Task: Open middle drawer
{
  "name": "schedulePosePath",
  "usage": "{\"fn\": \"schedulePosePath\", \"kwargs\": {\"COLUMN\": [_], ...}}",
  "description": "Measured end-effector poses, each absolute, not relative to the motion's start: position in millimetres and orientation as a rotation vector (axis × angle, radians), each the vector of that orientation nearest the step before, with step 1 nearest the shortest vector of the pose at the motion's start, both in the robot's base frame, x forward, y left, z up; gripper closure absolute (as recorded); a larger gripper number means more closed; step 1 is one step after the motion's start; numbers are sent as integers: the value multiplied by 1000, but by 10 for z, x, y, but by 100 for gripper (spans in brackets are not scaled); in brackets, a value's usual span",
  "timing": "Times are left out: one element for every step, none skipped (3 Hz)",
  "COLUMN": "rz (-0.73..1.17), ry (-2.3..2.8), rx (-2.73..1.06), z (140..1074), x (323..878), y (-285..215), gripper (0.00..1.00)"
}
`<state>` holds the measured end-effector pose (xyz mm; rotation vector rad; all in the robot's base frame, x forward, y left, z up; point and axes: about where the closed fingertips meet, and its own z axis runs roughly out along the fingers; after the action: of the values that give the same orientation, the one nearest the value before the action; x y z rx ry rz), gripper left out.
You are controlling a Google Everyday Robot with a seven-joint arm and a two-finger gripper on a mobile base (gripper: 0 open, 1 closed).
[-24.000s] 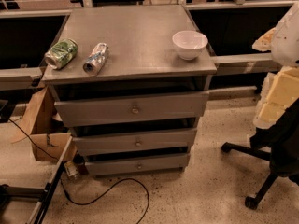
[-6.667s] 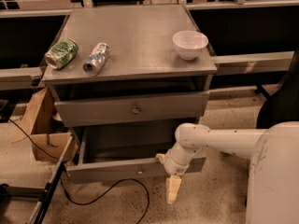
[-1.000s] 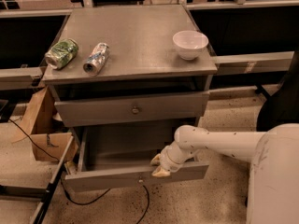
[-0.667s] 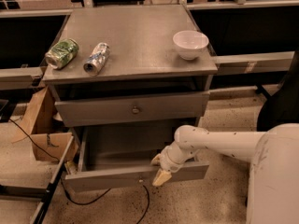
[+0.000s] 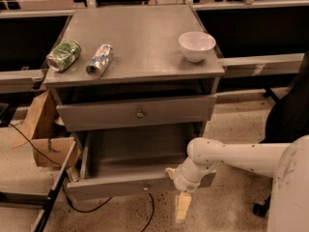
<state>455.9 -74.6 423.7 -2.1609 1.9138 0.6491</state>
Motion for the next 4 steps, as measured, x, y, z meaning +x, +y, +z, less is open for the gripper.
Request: {"fn": "schedulePosePath", "kwargs": {"rz": [647, 656, 656, 655], "ry": [1912, 1910, 1910, 1910], "rx": [-2168, -2182, -2182, -2182], "z": [4251, 4255, 4330, 4354], "x": [4558, 4527, 4572, 4613], "y": [-775, -802, -805, -810], "gripper": [18, 41, 65, 89]}}
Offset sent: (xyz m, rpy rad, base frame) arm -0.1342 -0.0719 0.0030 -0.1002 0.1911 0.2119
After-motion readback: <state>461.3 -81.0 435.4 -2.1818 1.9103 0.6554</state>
